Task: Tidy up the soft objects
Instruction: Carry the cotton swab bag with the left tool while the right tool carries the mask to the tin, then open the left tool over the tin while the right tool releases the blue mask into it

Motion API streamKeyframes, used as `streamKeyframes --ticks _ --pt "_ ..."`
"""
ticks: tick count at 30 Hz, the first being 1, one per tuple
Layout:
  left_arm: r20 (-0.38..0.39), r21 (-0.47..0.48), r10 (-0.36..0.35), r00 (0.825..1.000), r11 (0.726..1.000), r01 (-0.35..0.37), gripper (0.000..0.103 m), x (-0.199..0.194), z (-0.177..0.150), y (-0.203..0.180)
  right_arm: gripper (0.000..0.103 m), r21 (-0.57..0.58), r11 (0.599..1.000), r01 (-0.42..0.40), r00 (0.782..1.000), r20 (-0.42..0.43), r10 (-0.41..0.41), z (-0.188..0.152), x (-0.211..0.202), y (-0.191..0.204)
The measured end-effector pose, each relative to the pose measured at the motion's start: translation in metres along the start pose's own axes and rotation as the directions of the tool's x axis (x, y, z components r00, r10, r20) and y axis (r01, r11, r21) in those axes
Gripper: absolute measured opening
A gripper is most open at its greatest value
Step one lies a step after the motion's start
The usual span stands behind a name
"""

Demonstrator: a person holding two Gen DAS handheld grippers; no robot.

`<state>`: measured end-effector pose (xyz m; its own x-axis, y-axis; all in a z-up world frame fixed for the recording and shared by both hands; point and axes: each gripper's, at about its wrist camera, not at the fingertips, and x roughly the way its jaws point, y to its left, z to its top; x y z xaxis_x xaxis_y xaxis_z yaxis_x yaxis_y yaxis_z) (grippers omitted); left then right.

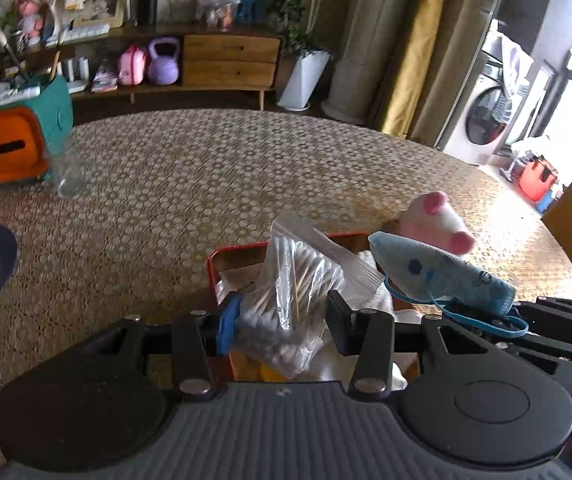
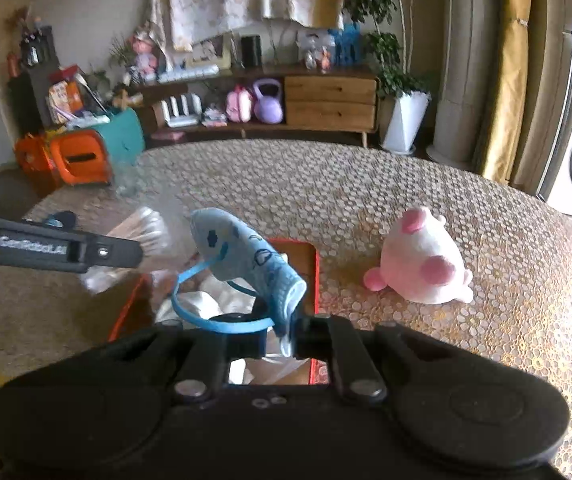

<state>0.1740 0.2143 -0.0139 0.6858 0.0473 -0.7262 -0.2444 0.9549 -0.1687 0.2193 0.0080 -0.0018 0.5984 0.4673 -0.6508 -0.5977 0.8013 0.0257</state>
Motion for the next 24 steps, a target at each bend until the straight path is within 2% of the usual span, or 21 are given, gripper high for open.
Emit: streamKeyframes --ticks 10,24 --pt "-0.026 -0.024 0.01 1.0 1.0 -0.011 0.045 0.035 -0.003 0.004 0.012 -0.028 0.996 0.079 0.995 -0.064 -0.081 -0.01 0.048 0.007" --pt "-0.082 0.004 0.027 0.996 1.0 -0.026 0.046 0.07 -0.015 -0.001 0.025 -0.1 0.991 0.084 0.994 -0.061 -0.09 -0.015 0.055 0.026"
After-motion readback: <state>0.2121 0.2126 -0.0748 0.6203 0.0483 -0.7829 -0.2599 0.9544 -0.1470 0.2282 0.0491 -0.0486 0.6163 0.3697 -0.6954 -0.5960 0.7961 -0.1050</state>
